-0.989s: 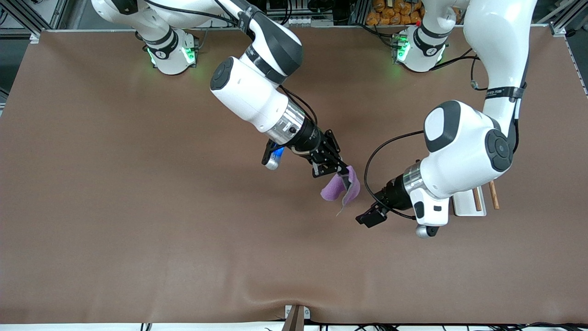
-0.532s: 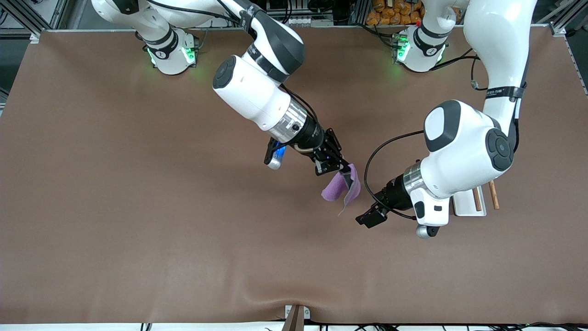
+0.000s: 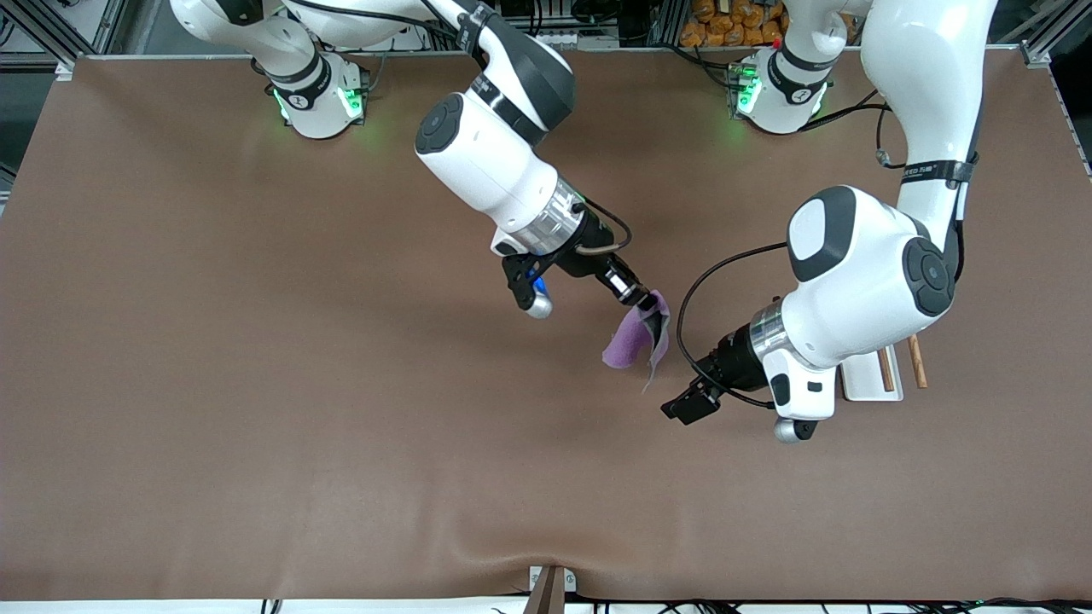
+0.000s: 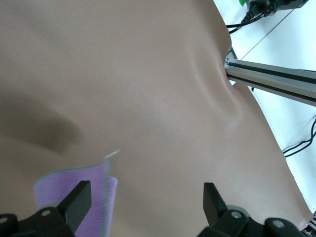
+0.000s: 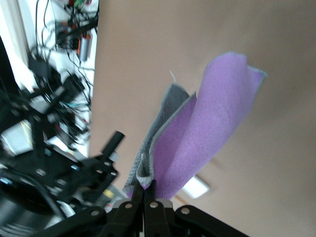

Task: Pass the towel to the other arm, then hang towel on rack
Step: 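Move the open left gripper onto the hanging towel edge, then close the left gripper on the towel edge beside the right gripper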

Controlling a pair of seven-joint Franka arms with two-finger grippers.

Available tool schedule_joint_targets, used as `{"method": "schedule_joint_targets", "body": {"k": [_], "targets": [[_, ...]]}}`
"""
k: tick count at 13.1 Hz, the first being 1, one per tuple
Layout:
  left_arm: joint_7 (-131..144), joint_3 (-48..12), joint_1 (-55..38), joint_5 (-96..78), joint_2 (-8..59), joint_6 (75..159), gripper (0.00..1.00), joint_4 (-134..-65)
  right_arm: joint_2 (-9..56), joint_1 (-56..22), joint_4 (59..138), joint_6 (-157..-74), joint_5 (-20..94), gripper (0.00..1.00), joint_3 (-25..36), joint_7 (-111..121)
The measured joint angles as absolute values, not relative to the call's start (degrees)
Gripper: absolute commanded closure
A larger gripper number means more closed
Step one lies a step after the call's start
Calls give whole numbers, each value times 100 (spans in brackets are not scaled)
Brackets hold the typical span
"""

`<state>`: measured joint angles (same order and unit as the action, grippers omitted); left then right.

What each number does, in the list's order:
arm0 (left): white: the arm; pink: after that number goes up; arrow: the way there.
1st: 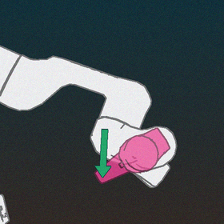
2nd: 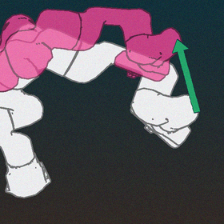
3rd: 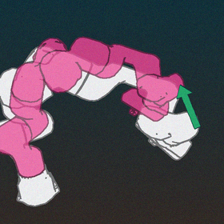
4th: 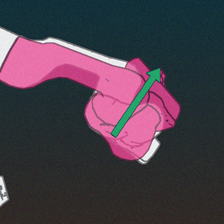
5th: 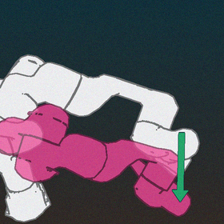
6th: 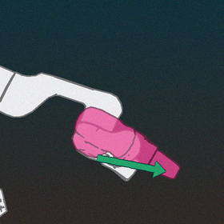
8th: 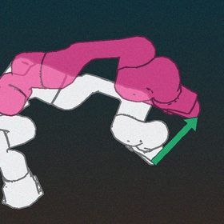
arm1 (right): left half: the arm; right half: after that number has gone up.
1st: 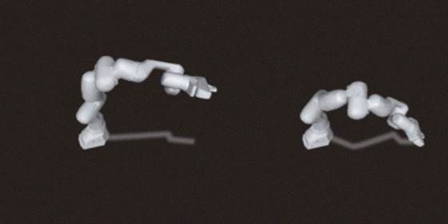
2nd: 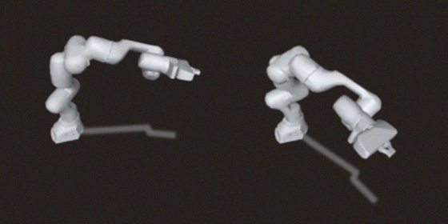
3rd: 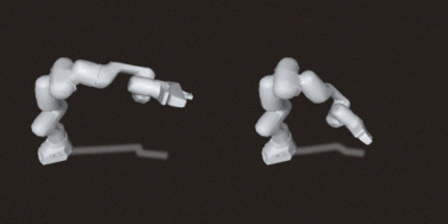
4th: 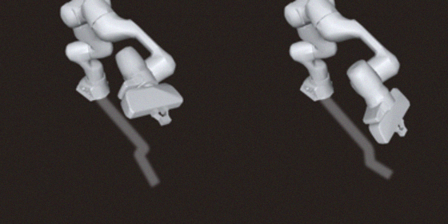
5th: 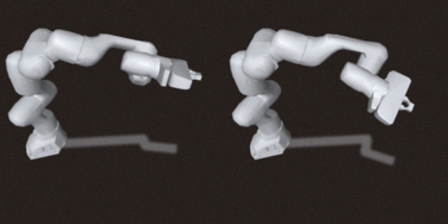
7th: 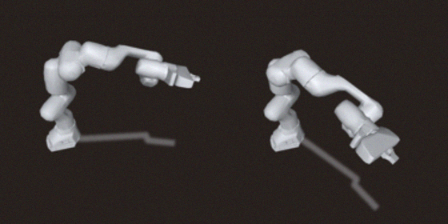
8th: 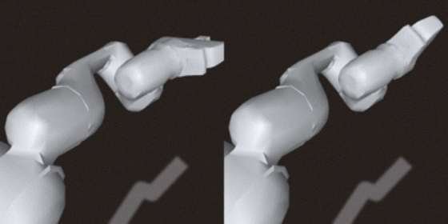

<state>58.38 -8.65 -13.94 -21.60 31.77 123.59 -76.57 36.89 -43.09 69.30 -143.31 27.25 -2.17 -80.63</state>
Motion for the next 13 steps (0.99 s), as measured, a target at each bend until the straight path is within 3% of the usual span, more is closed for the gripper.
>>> {"method": "schedule_joint_targets", "body": {"k": [4,8,13], "targets": [[5856,-866,-1394,-2160,3177,12433,4,-7657,3689,-4309,6853,-13558,2557,100,-136,-6533],[5852,-874,-1482,-1956,3203,12201,4,-7804,3689,-4307,6774,-13527,2544,100,-104,-6410],[5917,-867,-1543,-1892,3207,11364,17,-7837,3689,-4307,6734,-13520,2544,100,-96,-6410]]}}
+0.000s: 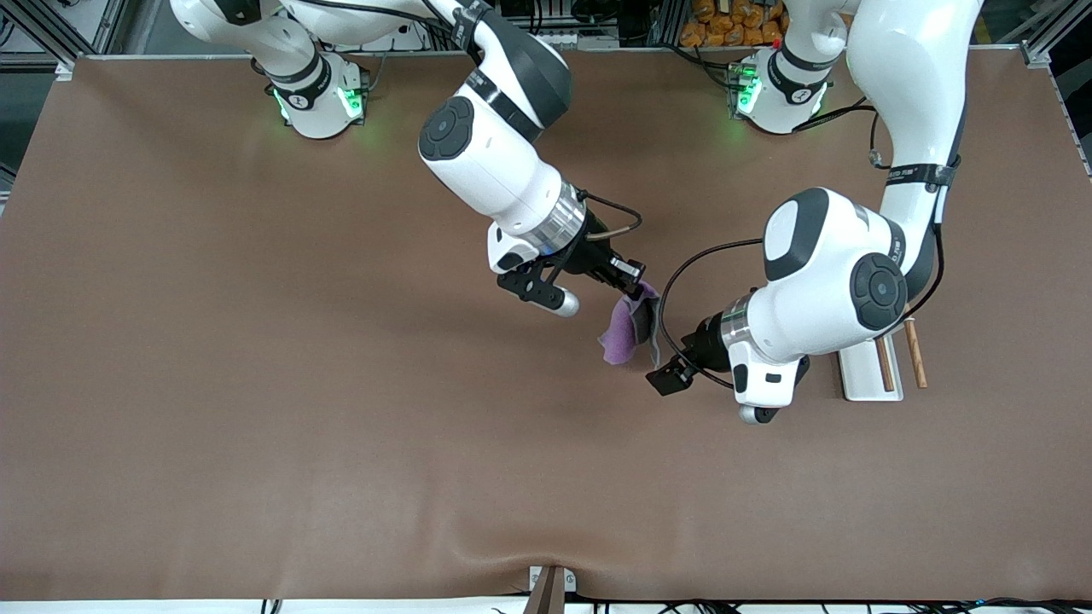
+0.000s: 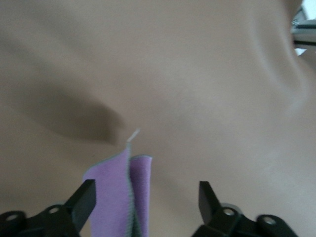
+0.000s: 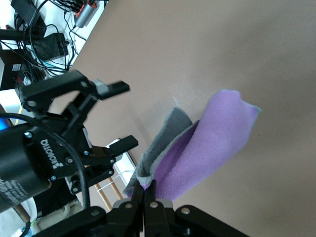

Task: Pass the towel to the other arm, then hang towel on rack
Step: 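Close the left gripper on the towel edge beside the right gripper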

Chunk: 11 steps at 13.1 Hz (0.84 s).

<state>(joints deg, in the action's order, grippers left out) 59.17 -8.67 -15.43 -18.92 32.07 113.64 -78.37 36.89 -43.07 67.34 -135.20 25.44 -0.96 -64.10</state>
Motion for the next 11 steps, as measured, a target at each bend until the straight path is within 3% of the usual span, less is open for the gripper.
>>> {"method": "schedule_joint_targets", "body": {"k": [11], "targets": [[6316,-866,-1541,-1891,3449,11002,28,-7881,3689,-4307,6725,-13509,2544,100,-92,-6410]]}}
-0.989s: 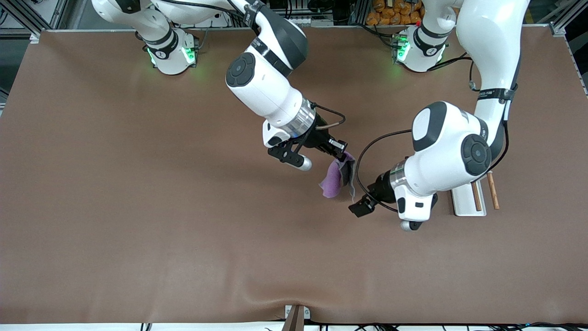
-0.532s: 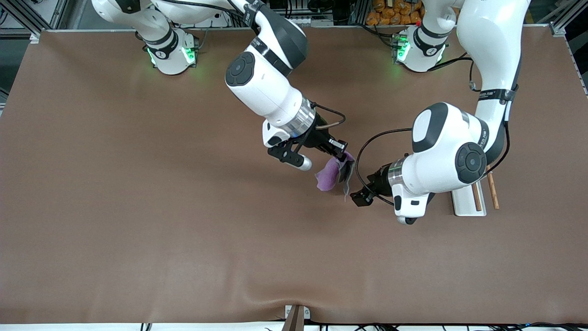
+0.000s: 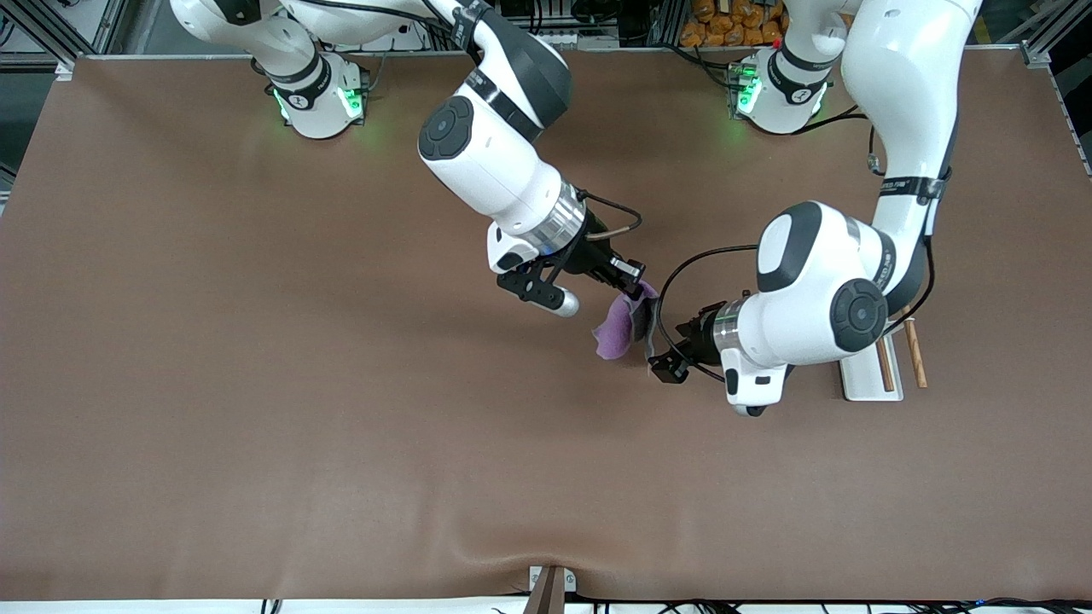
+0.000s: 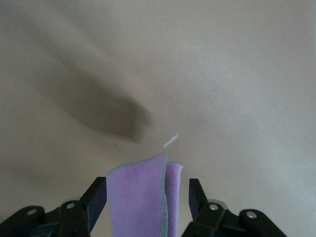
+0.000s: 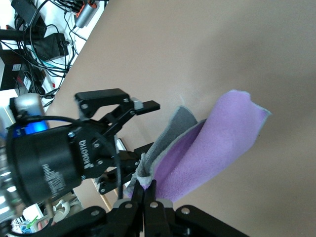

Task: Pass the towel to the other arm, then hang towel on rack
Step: 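Close the left gripper on the towel edge beside the right gripper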

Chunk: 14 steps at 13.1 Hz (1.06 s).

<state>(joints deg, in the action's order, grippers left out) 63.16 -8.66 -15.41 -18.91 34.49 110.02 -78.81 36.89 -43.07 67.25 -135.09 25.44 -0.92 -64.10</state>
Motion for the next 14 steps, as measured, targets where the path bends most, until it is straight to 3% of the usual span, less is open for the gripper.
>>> {"method": "schedule_joint_targets", "body": {"k": [12,14], "targets": [[6396,-851,-1486,-2631,3704,11023,32,-7846,3689,-4307,6724,-13504,2544,100,-91,-6410],[6396,-848,-1485,-2701,3741,11037,38,-7845,3689,-4307,6724,-13504,2544,100,-91,-6410]]}}
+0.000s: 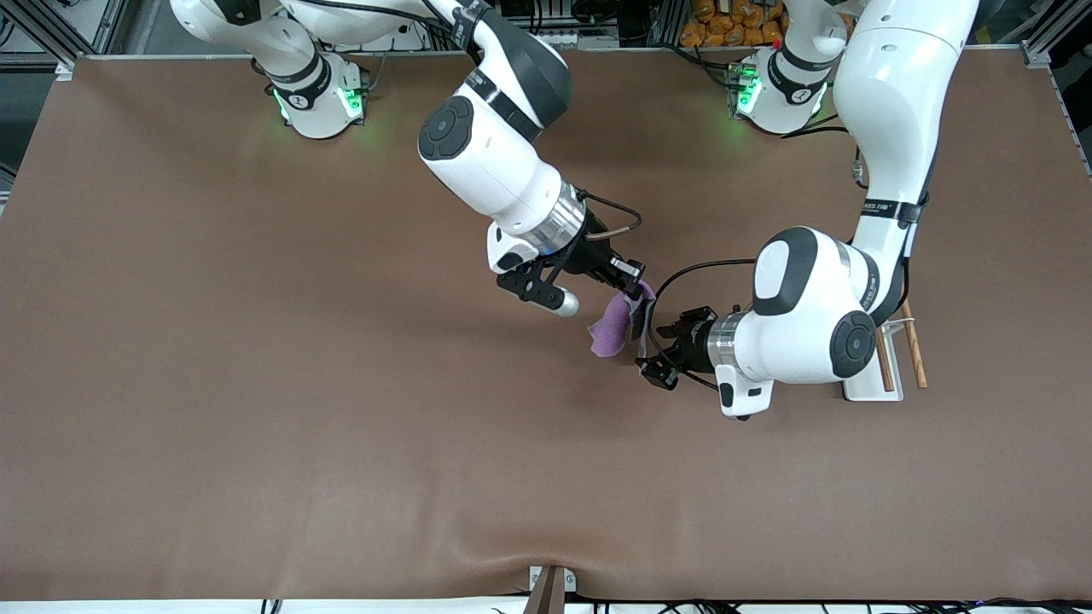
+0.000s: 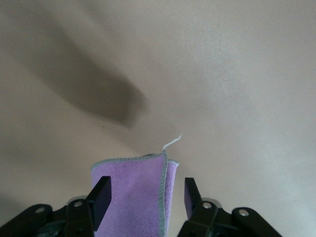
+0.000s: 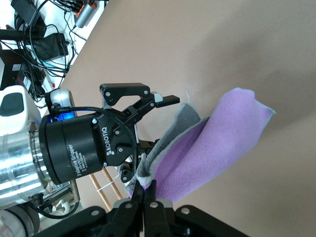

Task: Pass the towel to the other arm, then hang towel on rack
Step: 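Close the left gripper on the towel edge beside the right gripper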

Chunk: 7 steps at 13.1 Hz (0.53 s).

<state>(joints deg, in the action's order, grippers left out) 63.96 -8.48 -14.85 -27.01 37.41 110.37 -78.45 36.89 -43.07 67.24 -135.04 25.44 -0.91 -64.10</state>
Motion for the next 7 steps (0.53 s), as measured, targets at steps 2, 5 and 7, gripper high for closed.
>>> {"method": "schedule_joint_targets", "body": {"k": [2,5,7], "targets": [[6399,-846,-1485,-2703,3742,11037,57,-7843,3689,-4307,6724,-13503,2544,100,-91,-6410],[6408,-836,-1477,-2706,3742,11037,83,-7838,3689,-4307,6724,-13503,2544,100,-91,-6410],[6408,-830,-1456,-2707,3742,11037,85,-7837,3689,-4307,6724,-13503,2544,100,-91,-6410]]}}
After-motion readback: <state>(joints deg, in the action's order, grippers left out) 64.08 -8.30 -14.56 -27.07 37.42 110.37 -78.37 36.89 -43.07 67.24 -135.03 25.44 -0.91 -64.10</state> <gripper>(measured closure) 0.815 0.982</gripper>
